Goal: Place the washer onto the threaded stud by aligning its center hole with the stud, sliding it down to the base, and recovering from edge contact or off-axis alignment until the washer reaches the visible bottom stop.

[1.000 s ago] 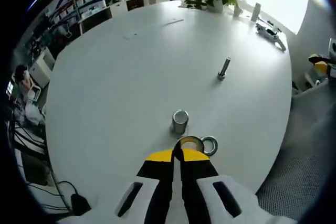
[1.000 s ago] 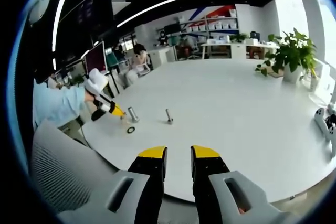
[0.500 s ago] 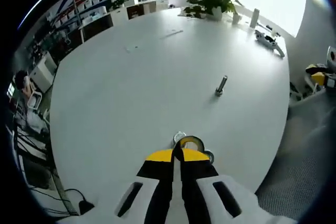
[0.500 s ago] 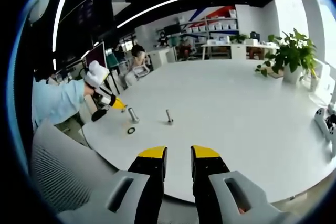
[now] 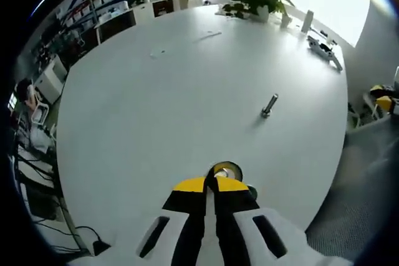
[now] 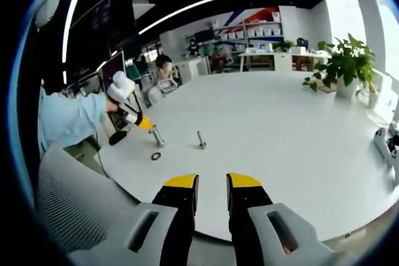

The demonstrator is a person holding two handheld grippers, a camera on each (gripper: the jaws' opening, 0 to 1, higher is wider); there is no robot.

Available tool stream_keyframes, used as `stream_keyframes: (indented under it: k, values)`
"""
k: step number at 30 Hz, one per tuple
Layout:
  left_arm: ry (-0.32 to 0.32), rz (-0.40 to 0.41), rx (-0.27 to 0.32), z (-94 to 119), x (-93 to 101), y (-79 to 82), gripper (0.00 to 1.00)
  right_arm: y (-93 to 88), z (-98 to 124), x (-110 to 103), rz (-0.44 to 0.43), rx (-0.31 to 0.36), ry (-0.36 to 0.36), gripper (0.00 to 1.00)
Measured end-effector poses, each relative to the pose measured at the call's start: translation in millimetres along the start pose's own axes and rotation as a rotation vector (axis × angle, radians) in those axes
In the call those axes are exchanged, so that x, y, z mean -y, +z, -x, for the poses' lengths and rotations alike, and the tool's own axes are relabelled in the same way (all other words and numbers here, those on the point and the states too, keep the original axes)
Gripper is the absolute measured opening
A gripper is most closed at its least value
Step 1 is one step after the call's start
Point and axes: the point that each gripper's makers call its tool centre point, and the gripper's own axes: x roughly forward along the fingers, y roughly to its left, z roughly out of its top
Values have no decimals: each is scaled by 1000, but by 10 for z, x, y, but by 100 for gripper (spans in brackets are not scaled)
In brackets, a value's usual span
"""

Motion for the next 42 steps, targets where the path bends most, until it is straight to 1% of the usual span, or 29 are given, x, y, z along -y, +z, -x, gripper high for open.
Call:
stream_keyframes:
  k: [4, 8, 12, 18, 21, 22, 26, 30, 34, 36, 38, 42]
  values:
    - [9, 19, -17, -26, -14, -16, 1, -1, 2, 4, 2, 0, -1, 20]
    - [13, 17, -21, -37, -31, -26, 2, -1, 1, 1, 2, 0, 0, 20]
    - [0, 43, -18, -49, -13, -12, 2, 0, 1, 1, 1, 0, 0, 20]
    - [-5, 54, -26, -45, -19, -11, 2, 2, -1, -2, -1, 1, 1, 20]
    - [-19, 60, -32, -44, -1, -19, 2, 6, -1, -1, -2, 3, 0, 20]
    - [-30, 77, -42, -48, 7, -35, 2, 8, -1, -2, -3, 3, 0, 20]
    - [-36, 70, -18, -39, 6, 23, 2, 10, -3, -6, -3, 3, 1, 20]
    - [-30, 49, -10, -38, 1, 36, 2, 12, -3, -5, -4, 4, 0, 20]
    - [-25, 55, -2, -17, -33, 48, 2, 8, -1, 3, -5, 4, 0, 20]
    - [-23, 54, -7, -21, -41, 32, 2, 9, -1, 2, -5, 5, 1, 20]
    - [-23, 53, -37, -49, -53, -54, 1, 8, -1, 1, -4, 4, 1, 20]
    - [-21, 51, -40, -53, -50, -92, 1, 8, 1, 4, -5, 5, 0, 20]
